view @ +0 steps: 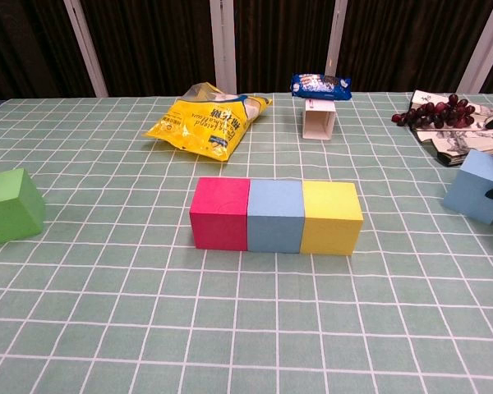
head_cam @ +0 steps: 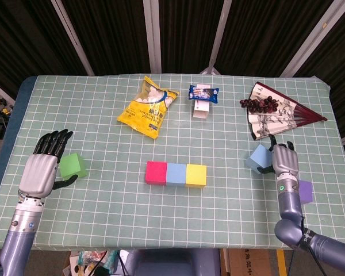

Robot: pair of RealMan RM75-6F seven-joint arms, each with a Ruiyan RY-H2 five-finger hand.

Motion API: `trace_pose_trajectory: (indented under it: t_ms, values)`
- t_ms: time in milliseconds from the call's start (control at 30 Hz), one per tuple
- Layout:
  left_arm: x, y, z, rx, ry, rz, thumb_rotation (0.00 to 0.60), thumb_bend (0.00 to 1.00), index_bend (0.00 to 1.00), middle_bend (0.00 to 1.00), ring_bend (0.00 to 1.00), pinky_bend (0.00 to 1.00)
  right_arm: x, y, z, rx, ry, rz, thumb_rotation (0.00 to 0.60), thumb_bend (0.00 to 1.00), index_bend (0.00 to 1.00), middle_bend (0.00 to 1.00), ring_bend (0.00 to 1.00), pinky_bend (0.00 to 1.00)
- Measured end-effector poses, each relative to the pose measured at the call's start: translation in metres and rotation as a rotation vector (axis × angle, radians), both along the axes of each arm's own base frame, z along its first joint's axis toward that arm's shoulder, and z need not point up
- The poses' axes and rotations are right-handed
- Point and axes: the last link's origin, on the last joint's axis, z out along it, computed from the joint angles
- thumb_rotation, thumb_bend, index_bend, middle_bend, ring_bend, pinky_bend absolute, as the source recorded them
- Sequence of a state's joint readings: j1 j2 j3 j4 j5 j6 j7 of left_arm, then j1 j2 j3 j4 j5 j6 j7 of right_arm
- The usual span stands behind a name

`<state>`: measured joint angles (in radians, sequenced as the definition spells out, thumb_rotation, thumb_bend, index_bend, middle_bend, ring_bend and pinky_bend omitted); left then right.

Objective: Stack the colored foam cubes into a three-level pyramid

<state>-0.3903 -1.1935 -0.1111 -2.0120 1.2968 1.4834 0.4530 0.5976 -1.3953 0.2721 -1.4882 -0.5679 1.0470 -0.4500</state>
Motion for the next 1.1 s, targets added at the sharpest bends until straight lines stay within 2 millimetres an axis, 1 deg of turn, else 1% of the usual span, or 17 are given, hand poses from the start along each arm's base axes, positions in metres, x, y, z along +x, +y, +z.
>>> trace_pose_trajectory:
  t_ms: [333,533,733,1000,1100]
  values:
    - [0.001,-0.001,-0.001,-0.004,-0.002,-0.008,0.6,0.01,0.0,0.07,0.07,0.08,0.013,0.015,0.004,0.059,-0.035,0.111,0.6,0.2,0.0,0.41,0.22,0.0]
    - [0.002,-0.001,-0.001,-0.004,-0.004,-0.014,0.6,0.01,0.0,0.07,0.07,0.08,0.023,0.028,0.013,0.085,-0.066,0.196,0.6,0.2,0.0,0.41,0.22,0.0]
    - [0.004,-0.003,-0.001,-0.005,-0.004,-0.022,0.6,0.01,0.0,0.07,0.07,0.08,0.038,0.038,0.026,0.1,-0.106,0.261,0.6,0.2,0.0,0.41,0.22,0.0]
    - [0.006,-0.004,-0.001,-0.008,-0.011,-0.03,0.6,0.01,0.0,0.07,0.07,0.08,0.07,0.048,0.044,0.11,-0.162,0.354,0.6,0.2,0.0,0.41,0.22,0.0]
    - [0.007,-0.004,-0.001,-0.01,-0.014,-0.033,0.6,0.01,0.0,0.07,0.07,0.08,0.081,0.051,0.047,0.117,-0.175,0.391,0.6,0.2,0.0,0.41,0.22,0.0]
